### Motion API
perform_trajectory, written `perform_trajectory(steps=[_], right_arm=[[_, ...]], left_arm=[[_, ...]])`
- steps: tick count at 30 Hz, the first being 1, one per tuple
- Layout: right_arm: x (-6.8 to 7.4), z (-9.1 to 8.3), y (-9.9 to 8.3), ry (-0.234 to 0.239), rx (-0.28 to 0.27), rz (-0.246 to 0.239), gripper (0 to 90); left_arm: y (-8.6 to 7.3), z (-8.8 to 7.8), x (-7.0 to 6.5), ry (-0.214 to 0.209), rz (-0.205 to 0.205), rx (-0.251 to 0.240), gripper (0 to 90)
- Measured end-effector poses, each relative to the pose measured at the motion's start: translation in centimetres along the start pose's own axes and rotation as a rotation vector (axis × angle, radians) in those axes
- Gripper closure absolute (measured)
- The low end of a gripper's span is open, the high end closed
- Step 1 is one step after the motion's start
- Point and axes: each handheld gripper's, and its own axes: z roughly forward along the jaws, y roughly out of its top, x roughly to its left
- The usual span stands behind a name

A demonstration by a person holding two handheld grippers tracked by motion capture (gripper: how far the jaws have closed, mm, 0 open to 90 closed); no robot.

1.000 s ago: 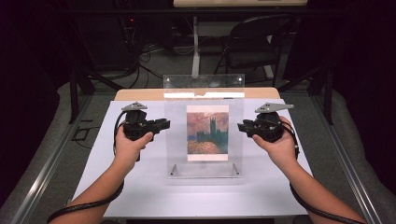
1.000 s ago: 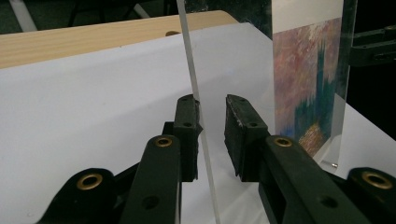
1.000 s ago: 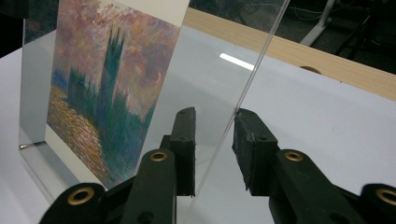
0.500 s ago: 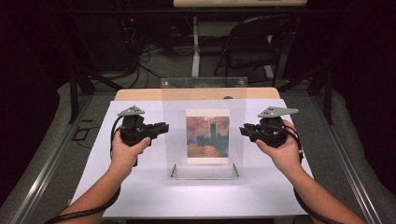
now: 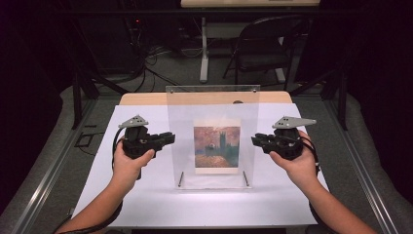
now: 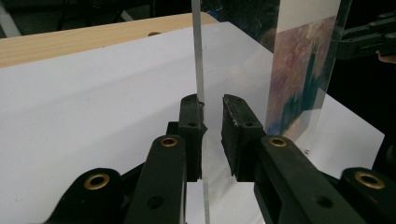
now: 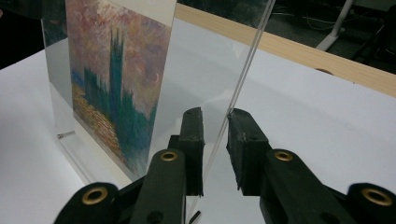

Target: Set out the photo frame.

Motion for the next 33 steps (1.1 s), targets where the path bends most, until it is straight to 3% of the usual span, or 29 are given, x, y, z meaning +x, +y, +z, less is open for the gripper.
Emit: perform_trajectory(steps=[33], right_arm=[[1.8, -2.4, -2.4, 0.072, -0.046, 0.020, 75.6]], left_arm=[[-2.5, -2.1, -2.2, -0.049, 0.033, -0.024, 74.8]])
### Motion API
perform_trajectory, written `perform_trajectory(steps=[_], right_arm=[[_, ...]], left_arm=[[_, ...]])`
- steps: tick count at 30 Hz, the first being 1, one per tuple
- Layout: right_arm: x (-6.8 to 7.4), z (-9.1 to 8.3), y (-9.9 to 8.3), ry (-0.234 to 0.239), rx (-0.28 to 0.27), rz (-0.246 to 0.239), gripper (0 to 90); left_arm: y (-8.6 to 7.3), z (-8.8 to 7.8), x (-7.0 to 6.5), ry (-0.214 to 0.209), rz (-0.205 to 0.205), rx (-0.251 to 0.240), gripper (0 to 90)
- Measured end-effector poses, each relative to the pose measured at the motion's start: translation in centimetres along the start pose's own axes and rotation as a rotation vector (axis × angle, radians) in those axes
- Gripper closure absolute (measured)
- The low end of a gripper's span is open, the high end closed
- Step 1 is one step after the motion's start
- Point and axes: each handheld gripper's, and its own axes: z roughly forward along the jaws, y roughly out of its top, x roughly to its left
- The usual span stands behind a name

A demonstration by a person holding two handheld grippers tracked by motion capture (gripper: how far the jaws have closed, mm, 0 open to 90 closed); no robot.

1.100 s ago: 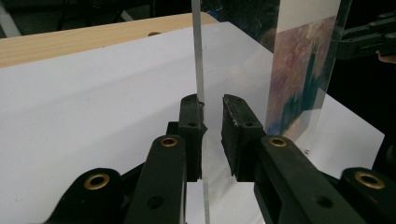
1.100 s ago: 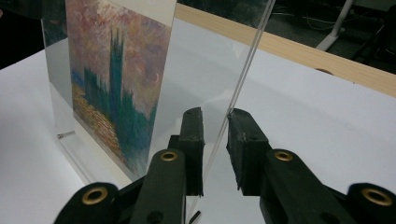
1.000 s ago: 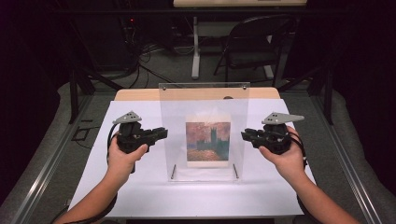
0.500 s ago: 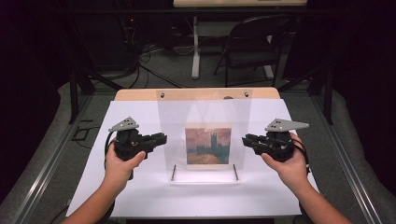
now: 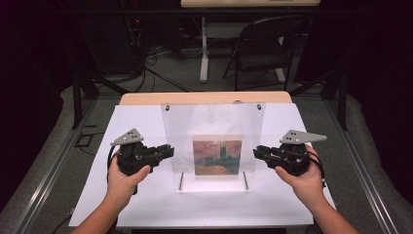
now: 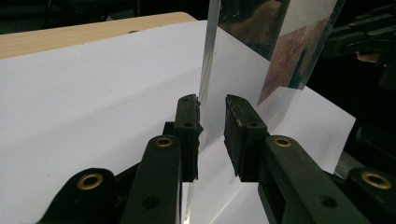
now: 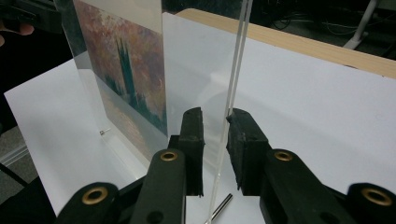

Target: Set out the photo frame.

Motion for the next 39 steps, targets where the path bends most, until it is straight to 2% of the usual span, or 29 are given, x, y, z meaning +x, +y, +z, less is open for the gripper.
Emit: perform_trajectory(steps=[19, 29, 35, 39], right_arm=[[0.1, -0.2, -0.1, 0.017, -0.003, -0.004, 72.7], [0.0, -0.5, -0.2, 0.020, -0.008, -0.008, 69.3], [-0.2, -1.0, -0.4, 0.014, -0.017, -0.008, 64.0], [-0.4, -1.2, -0.5, 0.017, -0.017, -0.006, 58.6]], left_arm=[[-0.2, -0.2, -0.1, -0.009, -0.015, -0.011, 73.2], [-0.1, -0.6, 0.0, 0.008, -0.014, -0.009, 67.0], [-0.4, -1.1, 0.2, 0.020, -0.022, -0.003, 61.6], [-0.5, -1.3, 0.3, 0.028, -0.019, -0.001, 54.4]])
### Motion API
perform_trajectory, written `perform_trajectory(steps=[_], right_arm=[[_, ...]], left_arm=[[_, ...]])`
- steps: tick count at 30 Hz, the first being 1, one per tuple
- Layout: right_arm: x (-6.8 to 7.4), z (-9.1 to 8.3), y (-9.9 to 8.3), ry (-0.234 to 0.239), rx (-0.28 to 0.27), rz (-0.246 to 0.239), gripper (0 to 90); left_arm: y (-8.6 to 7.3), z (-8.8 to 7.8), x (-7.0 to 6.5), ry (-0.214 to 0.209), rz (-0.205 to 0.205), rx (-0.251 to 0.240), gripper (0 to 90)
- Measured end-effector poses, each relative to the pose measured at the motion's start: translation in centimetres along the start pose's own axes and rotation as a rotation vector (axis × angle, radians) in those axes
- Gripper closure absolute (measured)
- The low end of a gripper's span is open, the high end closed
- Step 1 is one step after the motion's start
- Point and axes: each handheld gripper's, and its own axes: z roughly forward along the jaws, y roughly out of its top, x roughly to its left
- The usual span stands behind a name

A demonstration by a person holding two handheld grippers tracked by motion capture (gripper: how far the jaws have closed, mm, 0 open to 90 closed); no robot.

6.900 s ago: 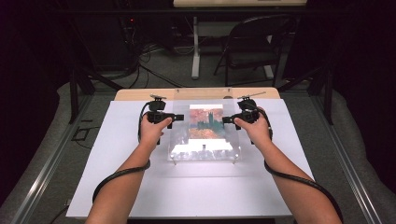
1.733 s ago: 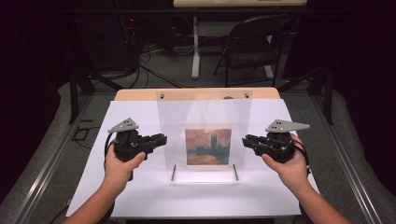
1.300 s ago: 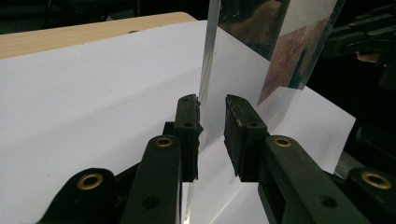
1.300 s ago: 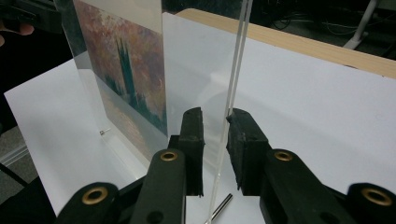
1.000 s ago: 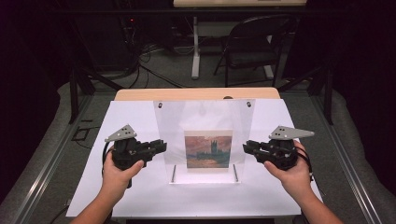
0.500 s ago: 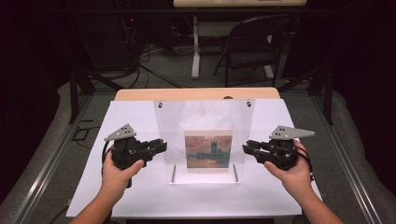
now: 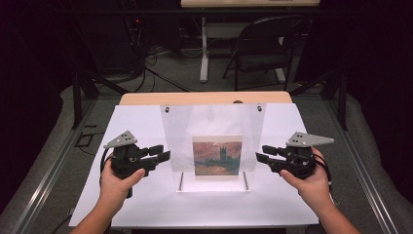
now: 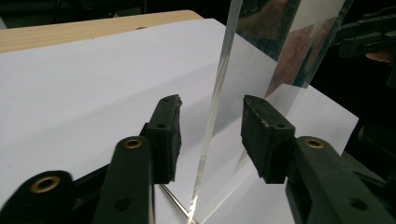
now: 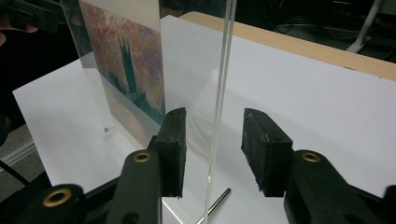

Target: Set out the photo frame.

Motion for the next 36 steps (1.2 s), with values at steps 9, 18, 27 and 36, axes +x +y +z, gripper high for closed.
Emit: perform_trajectory(steps=[9, 18, 27, 36], right_arm=[[0.0, 0.2, -0.2, 0.014, 0.005, -0.002, 45.5], [-0.8, 0.4, -0.9, 0.000, 0.013, 0.008, 41.7], [-2.5, -0.3, -2.3, -0.056, -0.006, 0.060, 41.9], [-4.1, 0.5, -4.2, -0.136, 0.012, 0.102, 42.4]], left_arm=[[0.0, -0.4, -0.1, 0.022, 0.018, 0.000, 42.3], [-0.6, -1.3, 0.9, 0.063, 0.003, -0.020, 39.0], [-2.2, -2.2, 2.7, 0.146, -0.026, -0.032, 39.1], [-4.2, -1.2, 4.5, 0.224, -0.046, -0.030, 39.1]])
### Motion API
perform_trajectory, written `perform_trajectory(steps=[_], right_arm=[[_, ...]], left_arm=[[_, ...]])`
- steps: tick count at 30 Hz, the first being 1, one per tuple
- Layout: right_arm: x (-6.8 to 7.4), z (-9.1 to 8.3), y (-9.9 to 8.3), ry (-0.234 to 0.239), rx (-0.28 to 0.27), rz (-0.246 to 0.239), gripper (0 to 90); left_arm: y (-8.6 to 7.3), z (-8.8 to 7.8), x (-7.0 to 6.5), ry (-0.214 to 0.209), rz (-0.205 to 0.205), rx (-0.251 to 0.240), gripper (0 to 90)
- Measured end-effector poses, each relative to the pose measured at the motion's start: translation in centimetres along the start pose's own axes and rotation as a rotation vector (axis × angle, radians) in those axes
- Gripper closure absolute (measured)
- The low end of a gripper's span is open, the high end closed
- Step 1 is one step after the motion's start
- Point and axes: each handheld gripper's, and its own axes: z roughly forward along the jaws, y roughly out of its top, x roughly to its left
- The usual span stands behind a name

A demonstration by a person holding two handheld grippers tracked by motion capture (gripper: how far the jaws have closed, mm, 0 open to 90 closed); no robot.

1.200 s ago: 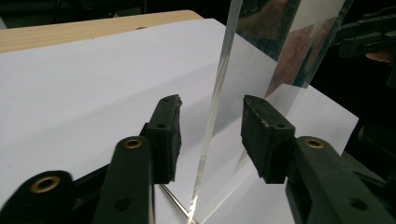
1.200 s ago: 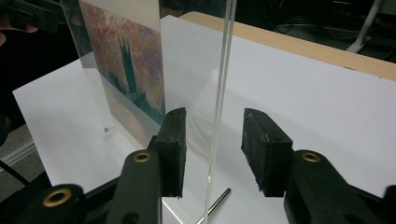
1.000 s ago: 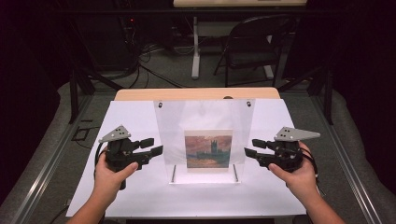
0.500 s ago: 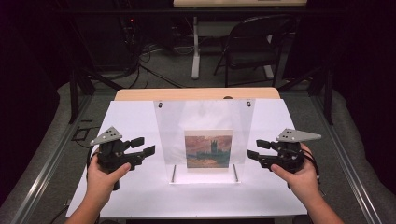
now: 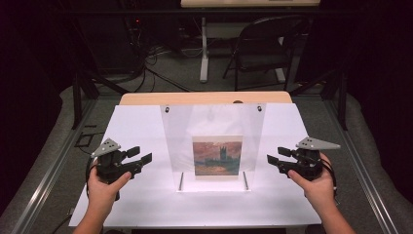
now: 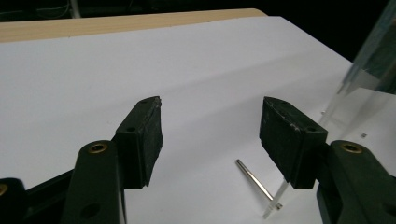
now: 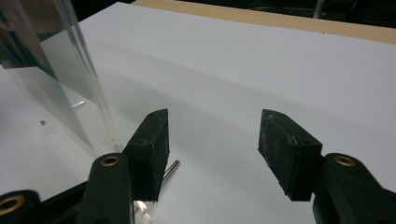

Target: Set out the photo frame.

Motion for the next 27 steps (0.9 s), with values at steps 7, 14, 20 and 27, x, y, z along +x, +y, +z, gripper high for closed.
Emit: perform_trajectory(steps=[7, 14, 20, 27], right_arm=[[-0.3, 1.6, -1.5, -0.042, 0.003, 0.020, 42.6], [-0.4, 3.2, -3.0, -0.098, 0.008, 0.000, 42.5], [-0.7, 3.8, -4.1, -0.117, 0.014, 0.007, 41.4], [-1.2, 4.1, -5.0, -0.122, 0.031, 0.038, 40.7]], left_arm=[[-1.7, 1.7, 1.0, 0.040, -0.027, 0.000, 39.2], [-3.7, 3.4, 1.3, 0.048, -0.042, 0.032, 39.2], [-4.5, 4.0, 1.2, 0.064, -0.016, 0.051, 39.2], [-5.3, 4.5, 1.1, 0.055, -0.011, 0.062, 39.1]])
